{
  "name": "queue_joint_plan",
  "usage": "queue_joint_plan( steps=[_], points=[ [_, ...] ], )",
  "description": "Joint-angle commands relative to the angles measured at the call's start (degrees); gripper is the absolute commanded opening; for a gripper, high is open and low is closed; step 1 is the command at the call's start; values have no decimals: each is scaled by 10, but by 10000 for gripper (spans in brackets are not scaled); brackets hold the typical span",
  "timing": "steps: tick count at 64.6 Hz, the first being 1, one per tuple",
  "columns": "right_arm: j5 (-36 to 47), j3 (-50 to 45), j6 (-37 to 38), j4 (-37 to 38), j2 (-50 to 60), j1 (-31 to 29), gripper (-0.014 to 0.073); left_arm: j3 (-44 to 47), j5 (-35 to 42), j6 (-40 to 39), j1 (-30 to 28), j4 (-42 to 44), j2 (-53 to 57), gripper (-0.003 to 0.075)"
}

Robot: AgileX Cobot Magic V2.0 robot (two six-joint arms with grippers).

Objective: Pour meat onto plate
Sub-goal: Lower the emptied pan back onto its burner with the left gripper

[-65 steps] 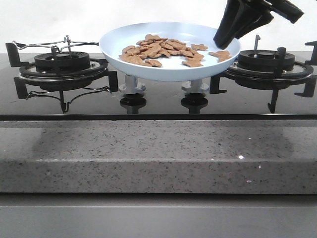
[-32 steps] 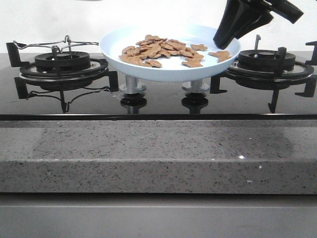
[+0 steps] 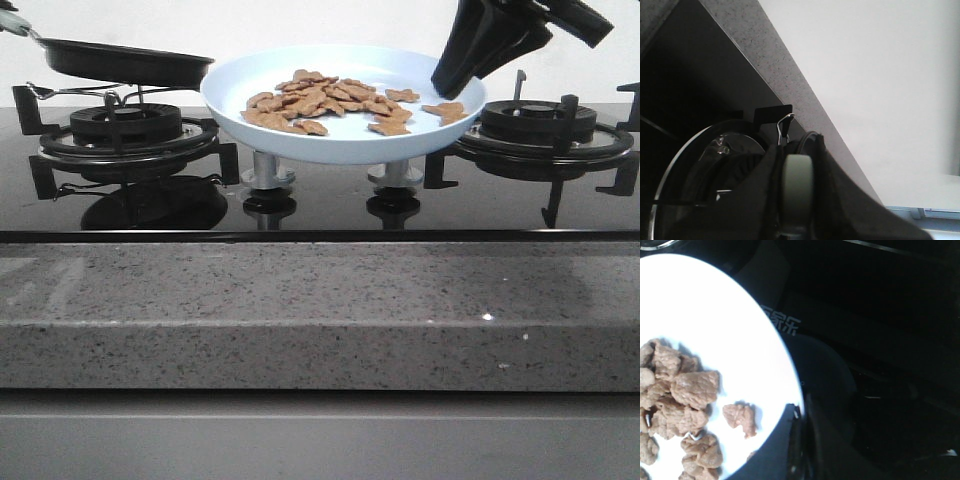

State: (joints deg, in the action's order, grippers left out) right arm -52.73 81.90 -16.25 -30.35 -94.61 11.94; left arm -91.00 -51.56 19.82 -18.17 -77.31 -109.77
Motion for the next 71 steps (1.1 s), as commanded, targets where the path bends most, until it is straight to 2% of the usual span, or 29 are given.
queue_joint_plan(
  steps=[1, 15, 19, 22, 34, 40, 62, 67, 71],
  points=[
    [17, 13, -5, -22, 31, 2, -60, -17, 4, -6, -2, -8, 32, -20],
    [17, 13, -5, -22, 31, 2, -60, -17, 10, -7, -2, 7, 32, -16],
    [17, 13, -5, -22, 31, 2, -60, -17, 8, -7, -2, 9, 32, 27],
    [17, 13, -5, -22, 31, 2, -60, -17, 6, -7, -2, 13, 32, 85],
    [17, 13, -5, -22, 31, 2, -60, -17, -15, -7, -2, 36, 32, 465],
    [17, 13, -5, -22, 31, 2, -60, -17, -29, -7, -2, 50, 32, 579],
    [17, 13, -5, -22, 31, 2, -60, -17, -148, -7, -2, 143, 39, 576],
    [17, 13, -5, -22, 31, 2, -60, -17, -168, -7, 0, 158, 42, 518],
    [17, 13, -5, -22, 31, 2, -60, -17, -174, -7, 4, 172, 48, 428]
  ],
)
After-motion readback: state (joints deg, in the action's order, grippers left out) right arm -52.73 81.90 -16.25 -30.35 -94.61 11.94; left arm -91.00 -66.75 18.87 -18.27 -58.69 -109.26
